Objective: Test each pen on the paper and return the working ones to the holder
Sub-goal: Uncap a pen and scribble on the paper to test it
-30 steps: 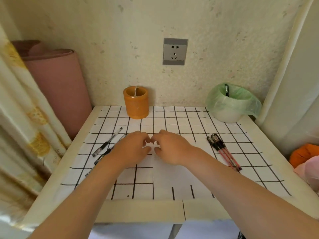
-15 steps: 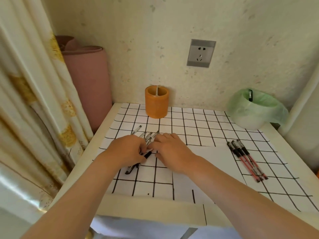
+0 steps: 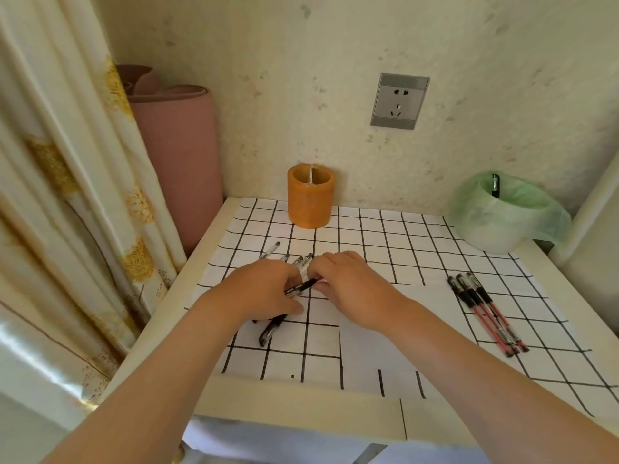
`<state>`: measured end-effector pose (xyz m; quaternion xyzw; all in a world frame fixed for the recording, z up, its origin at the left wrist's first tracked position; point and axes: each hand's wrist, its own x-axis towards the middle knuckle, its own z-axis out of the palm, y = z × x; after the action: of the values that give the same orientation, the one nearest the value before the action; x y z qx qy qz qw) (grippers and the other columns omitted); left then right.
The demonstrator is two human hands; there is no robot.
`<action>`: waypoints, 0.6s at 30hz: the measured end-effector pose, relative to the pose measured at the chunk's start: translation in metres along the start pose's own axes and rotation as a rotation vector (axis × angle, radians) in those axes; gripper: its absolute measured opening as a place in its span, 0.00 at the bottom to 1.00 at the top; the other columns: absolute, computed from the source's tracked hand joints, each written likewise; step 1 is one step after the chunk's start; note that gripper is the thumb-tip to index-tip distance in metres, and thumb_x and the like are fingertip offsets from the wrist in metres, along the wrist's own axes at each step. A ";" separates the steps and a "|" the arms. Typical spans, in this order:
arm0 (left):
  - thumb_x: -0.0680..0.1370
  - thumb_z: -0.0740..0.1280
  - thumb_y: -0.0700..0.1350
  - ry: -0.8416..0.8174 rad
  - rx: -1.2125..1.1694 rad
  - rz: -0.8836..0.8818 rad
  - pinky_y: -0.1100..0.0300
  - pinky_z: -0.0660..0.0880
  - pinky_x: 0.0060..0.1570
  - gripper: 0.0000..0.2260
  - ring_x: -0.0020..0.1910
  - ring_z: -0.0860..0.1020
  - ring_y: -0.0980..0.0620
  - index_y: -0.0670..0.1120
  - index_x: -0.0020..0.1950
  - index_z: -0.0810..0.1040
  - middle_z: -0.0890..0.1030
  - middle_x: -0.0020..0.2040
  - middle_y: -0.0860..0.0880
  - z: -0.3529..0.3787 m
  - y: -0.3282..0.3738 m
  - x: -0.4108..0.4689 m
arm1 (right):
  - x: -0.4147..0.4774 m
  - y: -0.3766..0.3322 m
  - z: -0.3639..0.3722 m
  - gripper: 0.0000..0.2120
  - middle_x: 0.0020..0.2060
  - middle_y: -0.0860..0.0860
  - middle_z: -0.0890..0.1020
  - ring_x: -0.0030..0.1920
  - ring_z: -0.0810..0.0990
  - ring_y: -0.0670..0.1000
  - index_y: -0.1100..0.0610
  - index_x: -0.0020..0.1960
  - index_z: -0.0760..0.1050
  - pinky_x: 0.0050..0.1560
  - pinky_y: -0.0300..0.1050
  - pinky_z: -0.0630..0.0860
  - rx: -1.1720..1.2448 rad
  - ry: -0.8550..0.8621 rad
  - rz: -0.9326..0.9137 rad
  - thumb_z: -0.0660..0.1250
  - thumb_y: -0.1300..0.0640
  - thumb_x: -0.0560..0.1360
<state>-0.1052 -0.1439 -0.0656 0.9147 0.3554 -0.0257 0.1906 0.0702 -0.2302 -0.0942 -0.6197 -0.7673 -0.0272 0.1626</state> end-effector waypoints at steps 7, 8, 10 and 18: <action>0.80 0.64 0.54 0.136 -0.073 0.063 0.60 0.66 0.33 0.06 0.34 0.73 0.57 0.53 0.47 0.77 0.77 0.36 0.53 0.002 0.014 0.006 | -0.015 0.013 -0.017 0.12 0.45 0.49 0.76 0.44 0.76 0.52 0.51 0.63 0.75 0.42 0.52 0.75 -0.019 -0.015 0.070 0.58 0.52 0.82; 0.81 0.64 0.55 0.163 -0.059 0.068 0.60 0.66 0.33 0.07 0.34 0.73 0.57 0.54 0.48 0.77 0.77 0.36 0.54 0.003 0.015 0.007 | -0.017 0.013 -0.019 0.13 0.44 0.47 0.76 0.43 0.76 0.51 0.49 0.64 0.74 0.40 0.51 0.74 -0.025 -0.007 0.084 0.57 0.49 0.82; 0.81 0.63 0.56 0.212 -0.039 0.077 0.60 0.66 0.32 0.07 0.34 0.73 0.58 0.54 0.51 0.77 0.77 0.36 0.54 0.003 0.018 0.009 | -0.018 0.015 -0.023 0.15 0.43 0.45 0.77 0.42 0.77 0.49 0.45 0.63 0.74 0.38 0.48 0.73 -0.035 0.002 0.112 0.55 0.42 0.82; 0.81 0.63 0.54 0.247 -0.051 0.165 0.55 0.76 0.43 0.06 0.40 0.76 0.58 0.57 0.56 0.76 0.82 0.45 0.56 0.010 0.036 0.021 | -0.031 0.039 -0.031 0.08 0.43 0.47 0.77 0.43 0.76 0.49 0.52 0.55 0.77 0.44 0.49 0.75 0.082 -0.028 0.169 0.62 0.50 0.81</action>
<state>-0.0647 -0.1583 -0.0665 0.9318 0.3004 0.1121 0.1701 0.1198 -0.2581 -0.0795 -0.6755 -0.7149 0.0265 0.1788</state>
